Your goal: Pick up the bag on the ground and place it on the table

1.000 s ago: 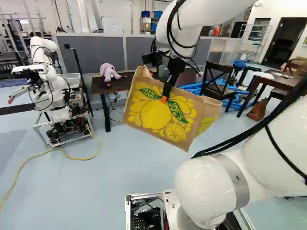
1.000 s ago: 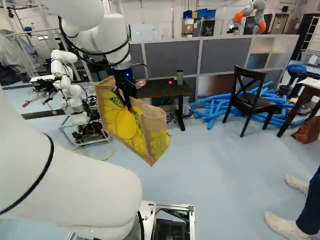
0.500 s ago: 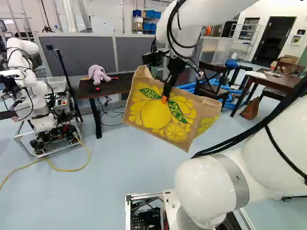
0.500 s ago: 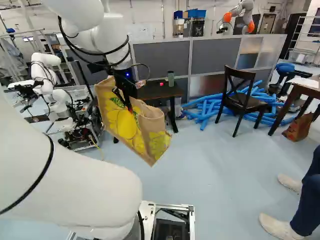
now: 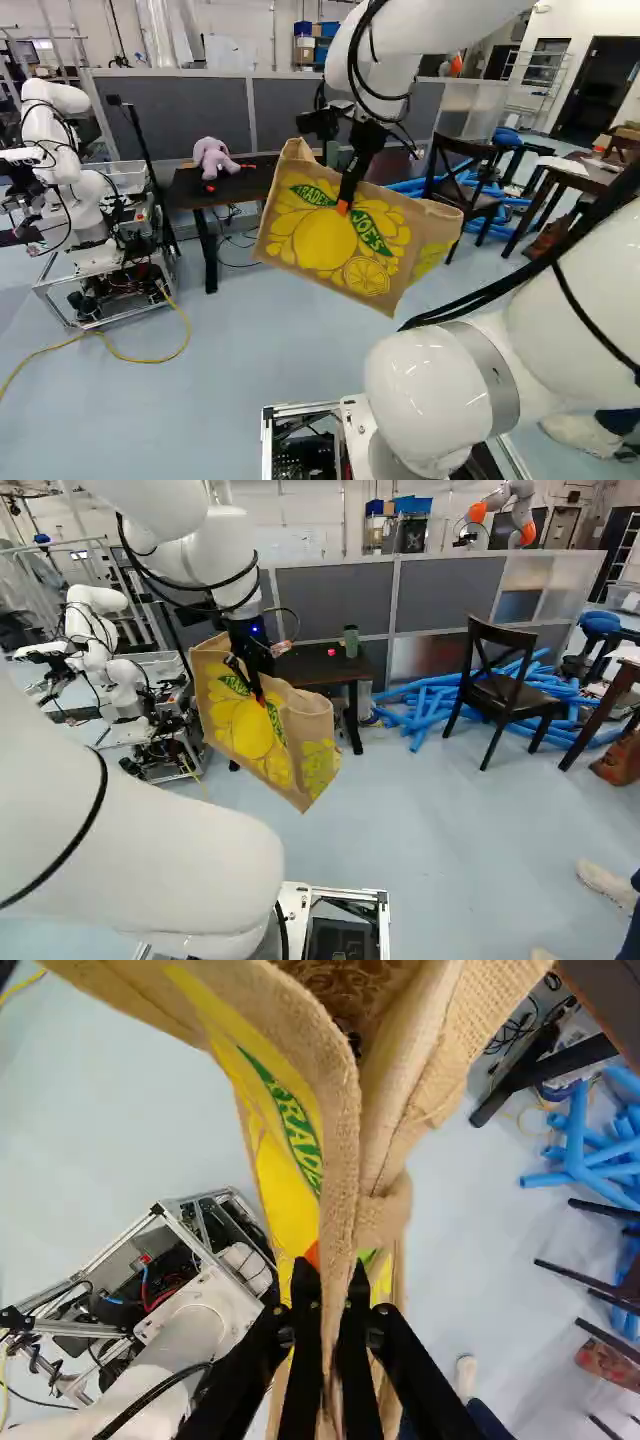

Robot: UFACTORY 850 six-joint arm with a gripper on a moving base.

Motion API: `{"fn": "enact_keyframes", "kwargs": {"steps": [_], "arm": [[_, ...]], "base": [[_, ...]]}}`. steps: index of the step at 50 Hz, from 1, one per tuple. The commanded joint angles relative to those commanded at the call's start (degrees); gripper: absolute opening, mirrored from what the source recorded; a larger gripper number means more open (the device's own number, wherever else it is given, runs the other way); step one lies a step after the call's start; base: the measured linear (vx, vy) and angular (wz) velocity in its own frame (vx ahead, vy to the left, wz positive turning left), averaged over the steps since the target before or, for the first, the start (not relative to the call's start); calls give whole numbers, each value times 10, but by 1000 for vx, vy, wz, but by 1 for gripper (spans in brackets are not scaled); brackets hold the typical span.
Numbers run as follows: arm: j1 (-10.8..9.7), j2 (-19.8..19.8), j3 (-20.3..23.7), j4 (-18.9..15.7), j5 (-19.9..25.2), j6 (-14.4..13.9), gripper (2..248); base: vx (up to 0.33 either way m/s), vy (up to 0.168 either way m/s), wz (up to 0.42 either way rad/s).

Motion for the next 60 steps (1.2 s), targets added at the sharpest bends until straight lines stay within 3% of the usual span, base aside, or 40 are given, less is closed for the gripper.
{"fn": "enact_keyframes", "kwargs": {"steps": [30,60], "arm": [[0,0,0,0,0,0,22],[0,0,0,0,0,0,22]], "base": [[223,-67,36],[255,-22,152]]}}
